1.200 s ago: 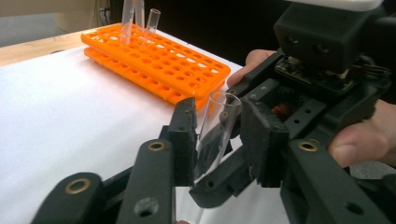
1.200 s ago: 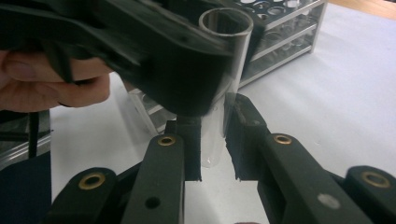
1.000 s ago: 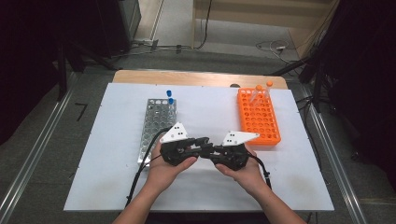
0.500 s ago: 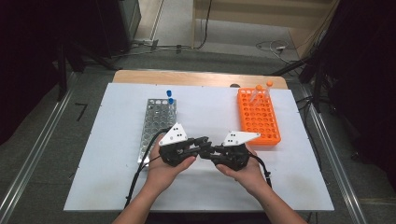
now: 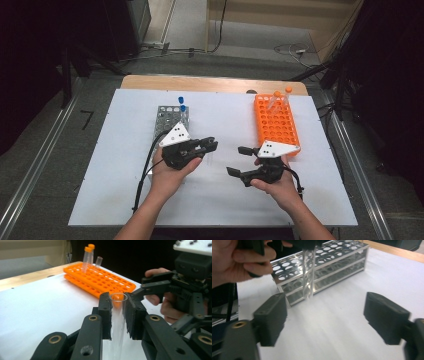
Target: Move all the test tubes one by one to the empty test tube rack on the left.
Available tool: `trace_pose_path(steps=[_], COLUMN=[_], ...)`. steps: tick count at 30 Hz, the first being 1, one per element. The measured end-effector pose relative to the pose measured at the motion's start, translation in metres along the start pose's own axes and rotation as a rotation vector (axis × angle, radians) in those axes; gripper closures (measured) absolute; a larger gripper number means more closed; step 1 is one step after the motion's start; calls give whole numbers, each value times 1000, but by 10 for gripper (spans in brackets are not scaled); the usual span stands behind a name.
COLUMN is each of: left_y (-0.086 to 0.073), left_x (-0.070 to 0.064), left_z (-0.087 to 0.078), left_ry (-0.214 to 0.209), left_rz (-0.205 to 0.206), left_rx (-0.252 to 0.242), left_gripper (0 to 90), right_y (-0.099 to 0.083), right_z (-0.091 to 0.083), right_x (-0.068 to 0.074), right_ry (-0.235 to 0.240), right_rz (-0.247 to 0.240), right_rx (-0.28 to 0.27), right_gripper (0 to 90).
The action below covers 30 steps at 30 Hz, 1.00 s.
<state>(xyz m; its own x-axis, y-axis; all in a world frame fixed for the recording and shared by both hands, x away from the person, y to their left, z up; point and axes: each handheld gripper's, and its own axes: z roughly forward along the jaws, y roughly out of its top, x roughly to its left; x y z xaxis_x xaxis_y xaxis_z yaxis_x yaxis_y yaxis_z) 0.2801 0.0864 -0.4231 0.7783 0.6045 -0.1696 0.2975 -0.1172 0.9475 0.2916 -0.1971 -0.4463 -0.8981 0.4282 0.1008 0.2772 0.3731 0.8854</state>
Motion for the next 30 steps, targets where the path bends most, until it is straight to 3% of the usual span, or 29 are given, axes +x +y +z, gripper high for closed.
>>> trace_pose_path(steps=[8,10,23,30], left_y=[9,11,21,28], left_x=[14,18,40,55], left_z=[-9,-10,-15,-17], left_ry=[34,43,108,165], left_rz=[-3,-3,-9,-14], left_rx=[-3,-7,-35,-54], left_gripper=[771,771,771,771], right_y=[-13,-16,-39,-49], right_z=[-22,-29,-69,-87], right_x=[-10,-12,-22,-36], right_ry=[5,-12,-95,-136], right_rz=[11,11,45,79], right_rx=[-17,-14,4,-13], right_gripper=[26,6,0,0])
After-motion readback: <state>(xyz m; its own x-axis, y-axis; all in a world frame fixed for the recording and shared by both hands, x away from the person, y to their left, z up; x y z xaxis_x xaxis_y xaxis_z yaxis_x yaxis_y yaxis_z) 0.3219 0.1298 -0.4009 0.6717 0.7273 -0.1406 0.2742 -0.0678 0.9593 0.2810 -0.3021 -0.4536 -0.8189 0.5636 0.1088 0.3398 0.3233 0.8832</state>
